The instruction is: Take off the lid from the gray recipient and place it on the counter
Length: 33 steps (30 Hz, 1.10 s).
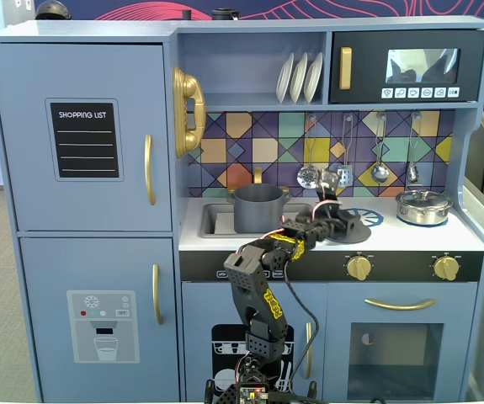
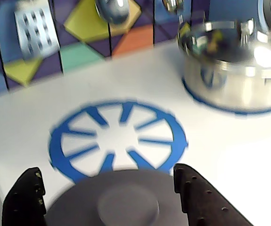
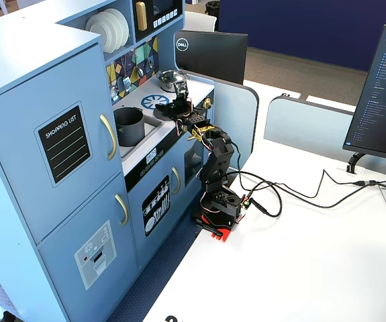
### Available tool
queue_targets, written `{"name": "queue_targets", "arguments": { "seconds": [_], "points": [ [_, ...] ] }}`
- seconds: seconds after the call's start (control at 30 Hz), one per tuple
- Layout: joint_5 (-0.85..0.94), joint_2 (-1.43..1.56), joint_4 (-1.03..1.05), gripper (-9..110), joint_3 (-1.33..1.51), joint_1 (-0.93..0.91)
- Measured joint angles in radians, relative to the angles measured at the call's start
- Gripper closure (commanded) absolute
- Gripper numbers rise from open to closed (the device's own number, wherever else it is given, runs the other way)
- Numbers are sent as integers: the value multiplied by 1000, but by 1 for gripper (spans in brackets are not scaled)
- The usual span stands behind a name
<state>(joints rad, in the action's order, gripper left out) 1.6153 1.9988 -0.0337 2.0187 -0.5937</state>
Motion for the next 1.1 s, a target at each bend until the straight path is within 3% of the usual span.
{"name": "queue_targets", "arguments": {
  "seconds": [0.13, 0.27, 0.47, 0.6, 0.83, 1.1],
  "points": [
    [-11, 94, 121, 84, -75, 14],
    [-37, 258, 385, 101, -130, 84],
    [-38, 614, 934, 101, -40, 285],
    [-21, 822, 1195, 101, 121, 426],
    [-84, 1115, 1310, 101, 532, 595],
    [-172, 1172, 1404, 101, 822, 670]
  ]
}}
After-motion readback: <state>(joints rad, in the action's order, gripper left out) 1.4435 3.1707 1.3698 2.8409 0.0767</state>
